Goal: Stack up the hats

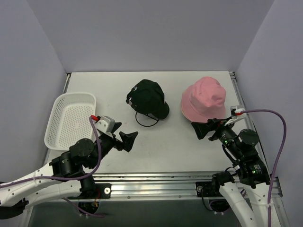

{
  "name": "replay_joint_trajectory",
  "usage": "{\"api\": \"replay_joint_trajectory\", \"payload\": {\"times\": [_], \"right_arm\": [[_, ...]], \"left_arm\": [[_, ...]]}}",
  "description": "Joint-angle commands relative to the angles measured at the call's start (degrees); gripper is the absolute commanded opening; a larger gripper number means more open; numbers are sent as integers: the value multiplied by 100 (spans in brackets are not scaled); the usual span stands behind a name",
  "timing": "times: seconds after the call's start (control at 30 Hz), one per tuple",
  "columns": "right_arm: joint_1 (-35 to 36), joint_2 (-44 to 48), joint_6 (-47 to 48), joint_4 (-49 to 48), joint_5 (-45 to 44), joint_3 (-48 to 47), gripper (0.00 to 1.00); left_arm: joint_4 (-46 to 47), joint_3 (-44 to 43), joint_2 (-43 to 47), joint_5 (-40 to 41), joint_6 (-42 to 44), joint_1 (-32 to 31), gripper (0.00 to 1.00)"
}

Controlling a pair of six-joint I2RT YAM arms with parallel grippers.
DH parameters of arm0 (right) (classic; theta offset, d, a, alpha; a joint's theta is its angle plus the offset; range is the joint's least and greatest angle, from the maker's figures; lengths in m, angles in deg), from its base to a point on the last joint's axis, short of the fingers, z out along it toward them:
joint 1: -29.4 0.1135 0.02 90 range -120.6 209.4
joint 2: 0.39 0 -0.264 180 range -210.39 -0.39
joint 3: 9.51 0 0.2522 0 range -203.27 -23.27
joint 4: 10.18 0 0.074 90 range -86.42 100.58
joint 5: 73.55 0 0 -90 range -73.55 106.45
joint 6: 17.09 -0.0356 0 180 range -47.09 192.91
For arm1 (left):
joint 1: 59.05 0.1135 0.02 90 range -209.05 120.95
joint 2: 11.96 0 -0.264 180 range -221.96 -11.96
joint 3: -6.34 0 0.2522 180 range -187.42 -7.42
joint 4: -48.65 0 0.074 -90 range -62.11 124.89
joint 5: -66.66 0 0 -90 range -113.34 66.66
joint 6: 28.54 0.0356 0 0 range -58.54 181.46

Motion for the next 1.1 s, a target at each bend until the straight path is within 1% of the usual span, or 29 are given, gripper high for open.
{"api": "replay_joint_trajectory", "payload": {"times": [0.0, 0.43, 0.6, 0.87, 1.07], "right_arm": [[50, 58, 77, -275, 32, 9, 100], [49, 93, 103, -240, 58, -26, 100], [50, 217, 104, -283, 58, 9, 100], [50, 41, 165, -178, 111, -113, 100], [50, 120, 191, -143, -3, -157, 100]], "left_arm": [[67, -86, -122, -89, 51, -33, 94], [111, -34, -113, -28, 86, -33, 94], [32, -95, -96, 113, 139, -24, 94], [182, 19, 98, 227, 324, -25, 94], [322, -7, 62, -229, 359, -33, 94]]}}
